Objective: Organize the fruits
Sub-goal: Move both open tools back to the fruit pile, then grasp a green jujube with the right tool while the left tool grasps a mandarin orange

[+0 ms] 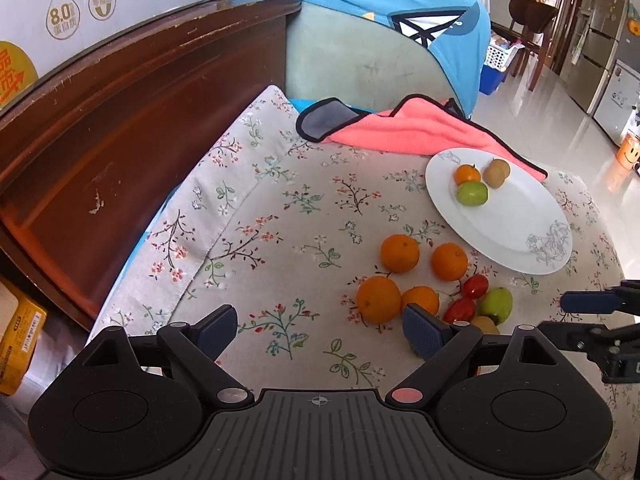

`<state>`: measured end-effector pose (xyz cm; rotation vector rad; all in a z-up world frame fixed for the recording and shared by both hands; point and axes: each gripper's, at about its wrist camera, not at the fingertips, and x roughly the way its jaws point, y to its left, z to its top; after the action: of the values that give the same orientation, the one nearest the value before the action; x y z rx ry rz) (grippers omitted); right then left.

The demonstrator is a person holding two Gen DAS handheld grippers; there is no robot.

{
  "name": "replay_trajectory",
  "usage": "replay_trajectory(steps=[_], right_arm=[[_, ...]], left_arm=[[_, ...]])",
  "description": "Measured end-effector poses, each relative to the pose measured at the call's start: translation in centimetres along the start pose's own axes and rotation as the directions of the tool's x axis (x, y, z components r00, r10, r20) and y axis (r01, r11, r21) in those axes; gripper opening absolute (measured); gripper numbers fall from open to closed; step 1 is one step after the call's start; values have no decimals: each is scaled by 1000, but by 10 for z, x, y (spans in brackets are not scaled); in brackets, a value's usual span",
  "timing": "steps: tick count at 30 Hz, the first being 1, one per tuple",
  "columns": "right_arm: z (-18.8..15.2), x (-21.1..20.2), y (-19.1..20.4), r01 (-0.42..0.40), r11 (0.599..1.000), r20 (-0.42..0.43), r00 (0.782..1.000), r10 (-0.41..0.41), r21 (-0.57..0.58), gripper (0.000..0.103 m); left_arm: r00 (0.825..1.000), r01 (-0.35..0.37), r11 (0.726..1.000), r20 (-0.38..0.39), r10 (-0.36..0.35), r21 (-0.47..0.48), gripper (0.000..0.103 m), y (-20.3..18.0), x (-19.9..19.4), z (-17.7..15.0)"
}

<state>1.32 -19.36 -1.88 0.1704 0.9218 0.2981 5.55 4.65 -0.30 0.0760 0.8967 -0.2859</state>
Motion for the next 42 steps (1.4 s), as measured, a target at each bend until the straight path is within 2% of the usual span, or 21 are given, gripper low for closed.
replay_trajectory(steps=[2, 11, 18, 23, 28, 36, 39, 42], right_arm=[[1, 3, 1, -16, 1000, 7, 1000, 16, 13, 59], [4, 23, 4, -26, 997, 25, 999, 24, 66, 51], [7, 37, 3, -24, 994, 17, 1000, 22, 108, 45], [8, 40, 1, -23, 992, 18, 1000, 21, 123, 32], [9, 39, -1, -24, 991, 15, 1000, 22, 134, 32], [9, 39, -3, -8, 990, 14, 1000, 6, 140, 32], [10, 40, -3, -11, 990, 14, 1000, 9, 144, 32], [10, 41, -4, -15, 988, 12, 1000, 14, 152, 32]], left_arm=[[1000, -1, 1000, 12, 1, 4, 89, 0, -1, 0], [1000, 22, 999, 20, -22, -26, 87, 1, 3, 3], [998, 61, 997, 5, -61, -54, 80, -4, 14, 5], [996, 84, 994, -12, -85, -70, 70, -9, 24, 6], [995, 84, 991, -37, -88, -102, 56, -12, 36, 6], [997, 74, 985, -20, -77, -155, 56, -11, 45, 9], [995, 91, 982, -18, -95, -166, 56, -11, 47, 10], [992, 117, 969, -28, -126, -217, 54, -6, 48, 10]])
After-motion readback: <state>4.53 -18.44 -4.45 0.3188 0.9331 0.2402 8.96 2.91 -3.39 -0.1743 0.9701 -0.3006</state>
